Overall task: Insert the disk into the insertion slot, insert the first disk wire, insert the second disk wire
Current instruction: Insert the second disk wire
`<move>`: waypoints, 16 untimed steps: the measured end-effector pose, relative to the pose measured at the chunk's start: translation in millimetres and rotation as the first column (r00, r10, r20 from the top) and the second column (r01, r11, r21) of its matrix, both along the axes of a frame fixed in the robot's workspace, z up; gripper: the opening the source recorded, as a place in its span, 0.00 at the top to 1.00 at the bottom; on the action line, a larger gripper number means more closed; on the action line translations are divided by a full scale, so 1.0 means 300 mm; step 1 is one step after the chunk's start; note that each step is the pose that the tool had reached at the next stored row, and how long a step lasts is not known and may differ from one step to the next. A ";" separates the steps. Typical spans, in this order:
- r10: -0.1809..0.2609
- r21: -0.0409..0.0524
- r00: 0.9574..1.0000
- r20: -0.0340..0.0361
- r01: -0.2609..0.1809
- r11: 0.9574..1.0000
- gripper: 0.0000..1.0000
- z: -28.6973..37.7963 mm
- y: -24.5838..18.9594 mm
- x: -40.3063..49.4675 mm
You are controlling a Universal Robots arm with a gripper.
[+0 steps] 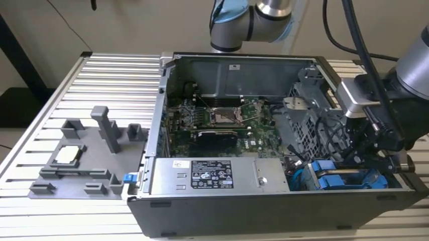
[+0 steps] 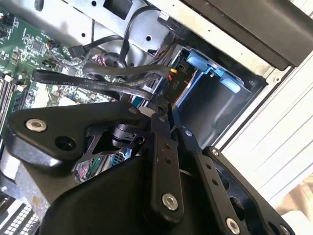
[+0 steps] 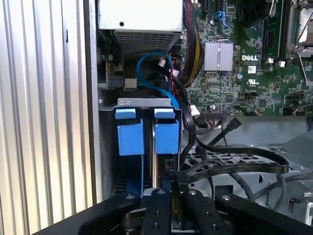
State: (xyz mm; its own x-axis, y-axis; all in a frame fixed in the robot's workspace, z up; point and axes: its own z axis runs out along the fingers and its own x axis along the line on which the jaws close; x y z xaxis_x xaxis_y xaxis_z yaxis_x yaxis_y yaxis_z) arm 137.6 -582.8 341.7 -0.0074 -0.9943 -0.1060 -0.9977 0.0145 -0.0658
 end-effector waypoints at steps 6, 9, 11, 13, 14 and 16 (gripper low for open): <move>-0.015 0.000 1.000 0.000 0.015 1.000 0.84 -0.023 -0.002 0.000; -0.016 0.000 1.000 0.000 0.016 1.000 0.84 -0.025 -0.002 0.000; -0.016 0.001 1.000 0.000 0.016 1.000 0.83 -0.027 -0.002 0.000; -0.016 0.001 1.000 0.000 0.016 1.000 0.83 -0.028 -0.002 0.000; -0.016 0.000 1.000 0.000 0.016 1.000 0.76 -0.028 -0.002 0.000; -0.016 0.001 1.000 -0.001 0.016 1.000 0.76 -0.022 -0.003 0.000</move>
